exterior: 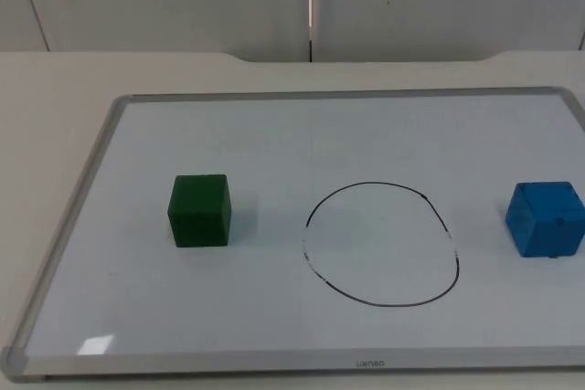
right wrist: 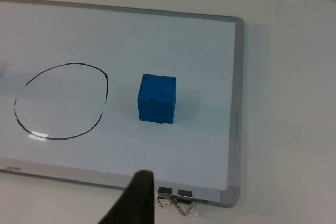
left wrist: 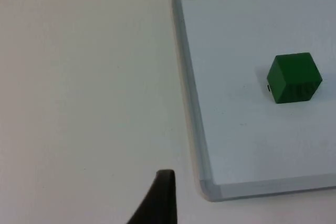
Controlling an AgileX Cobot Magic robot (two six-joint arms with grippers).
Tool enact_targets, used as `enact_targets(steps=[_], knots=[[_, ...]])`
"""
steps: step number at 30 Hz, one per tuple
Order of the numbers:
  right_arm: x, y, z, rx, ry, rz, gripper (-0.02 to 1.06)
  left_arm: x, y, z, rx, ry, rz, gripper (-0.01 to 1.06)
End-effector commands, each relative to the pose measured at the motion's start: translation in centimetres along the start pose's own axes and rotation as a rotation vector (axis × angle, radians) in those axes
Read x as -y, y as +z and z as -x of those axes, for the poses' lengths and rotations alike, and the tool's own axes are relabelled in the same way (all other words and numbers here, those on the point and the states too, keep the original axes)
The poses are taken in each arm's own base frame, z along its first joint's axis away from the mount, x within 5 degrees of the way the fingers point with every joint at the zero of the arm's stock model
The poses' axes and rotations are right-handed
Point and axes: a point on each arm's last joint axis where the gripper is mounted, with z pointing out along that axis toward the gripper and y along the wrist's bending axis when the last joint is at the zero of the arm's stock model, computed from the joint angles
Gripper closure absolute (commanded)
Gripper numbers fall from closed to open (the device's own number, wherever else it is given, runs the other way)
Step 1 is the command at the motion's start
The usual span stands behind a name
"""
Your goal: Push the two cubes into the marked area.
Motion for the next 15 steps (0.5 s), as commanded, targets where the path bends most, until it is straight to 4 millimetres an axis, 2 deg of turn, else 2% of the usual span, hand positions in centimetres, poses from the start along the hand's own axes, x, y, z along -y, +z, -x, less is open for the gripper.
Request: enact_targets(steps=[1, 2, 3, 5, 9, 10, 13, 15], knots=[[0.0, 0.1, -0.1, 0.000, 0.003, -0.005, -0.01, 0.2, 0.1, 0.5, 0.011, -0.017, -0.020, 0.20], [0.0, 0.1, -0.1, 0.000, 0.003, -0.005, -0.01, 0.2, 0.3, 0.6, 0.004, -0.018, -0.020, 0.25], [0.0, 0.1, -0.1, 0.000, 0.003, -0.005, -0.01, 0.2, 0.3, 0.6, 0.004, -0.018, -0.020, 0.25], [0.0, 0.1, -0.1, 0.000, 0.003, -0.005, -0.01, 0.2, 0.5, 0.7, -0.003, -0.023, -0.024, 0.39], [-0.1, 0.1, -0.1, 0.000, 0.007, 0.002, -0.01, 0.4, 0.6, 1.2, 0.038, -0.038, -0.049, 0.76], [-0.1, 0.1, -0.1, 0.000, 0.007, 0.002, -0.01, 0.4, 0.6, 1.2, 0.038, -0.038, -0.049, 0.76], [-0.1, 0.1, -0.1, 0.000, 0.007, 0.002, -0.01, 0.6, 0.6, 1.6, 0.076, -0.048, -0.066, 0.97], [-0.1, 0.1, -0.1, 0.000, 0.007, 0.002, -0.01, 0.6, 0.6, 1.7, 0.088, -0.051, -0.069, 1.02]])
